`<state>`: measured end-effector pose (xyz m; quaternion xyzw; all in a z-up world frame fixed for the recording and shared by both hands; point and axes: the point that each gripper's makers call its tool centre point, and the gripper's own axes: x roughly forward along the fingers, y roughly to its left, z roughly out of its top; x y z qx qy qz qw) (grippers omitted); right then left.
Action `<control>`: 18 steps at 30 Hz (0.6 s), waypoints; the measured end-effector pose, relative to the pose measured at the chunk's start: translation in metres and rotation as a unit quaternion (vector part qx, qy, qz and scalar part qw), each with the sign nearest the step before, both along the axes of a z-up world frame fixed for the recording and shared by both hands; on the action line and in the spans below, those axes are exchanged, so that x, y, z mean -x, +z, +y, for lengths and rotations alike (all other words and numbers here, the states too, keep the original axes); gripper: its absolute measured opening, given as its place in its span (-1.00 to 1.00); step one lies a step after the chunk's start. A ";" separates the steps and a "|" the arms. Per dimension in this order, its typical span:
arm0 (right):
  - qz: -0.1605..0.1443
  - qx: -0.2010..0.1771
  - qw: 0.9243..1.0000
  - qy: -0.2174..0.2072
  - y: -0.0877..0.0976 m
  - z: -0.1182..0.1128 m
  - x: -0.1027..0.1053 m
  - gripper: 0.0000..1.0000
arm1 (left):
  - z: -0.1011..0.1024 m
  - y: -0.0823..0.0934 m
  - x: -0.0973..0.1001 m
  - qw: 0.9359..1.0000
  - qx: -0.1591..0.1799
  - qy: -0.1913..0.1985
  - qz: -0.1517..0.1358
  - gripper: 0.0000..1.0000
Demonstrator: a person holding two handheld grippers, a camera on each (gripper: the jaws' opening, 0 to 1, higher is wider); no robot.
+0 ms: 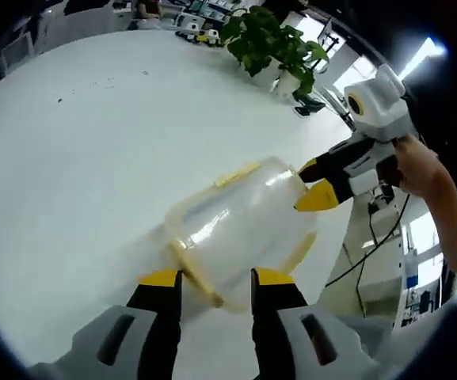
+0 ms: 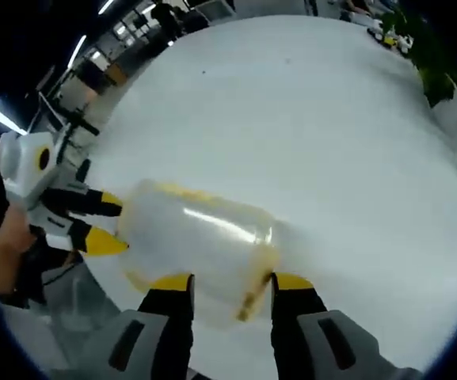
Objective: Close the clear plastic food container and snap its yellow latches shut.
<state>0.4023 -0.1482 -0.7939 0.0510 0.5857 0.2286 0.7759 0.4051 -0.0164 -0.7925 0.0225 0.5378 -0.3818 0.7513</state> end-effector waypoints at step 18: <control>0.028 0.014 0.999 0.012 -0.006 0.006 0.000 -0.30 | 0.004 -0.001 -0.003 1.000 0.016 -0.009 0.017 -0.37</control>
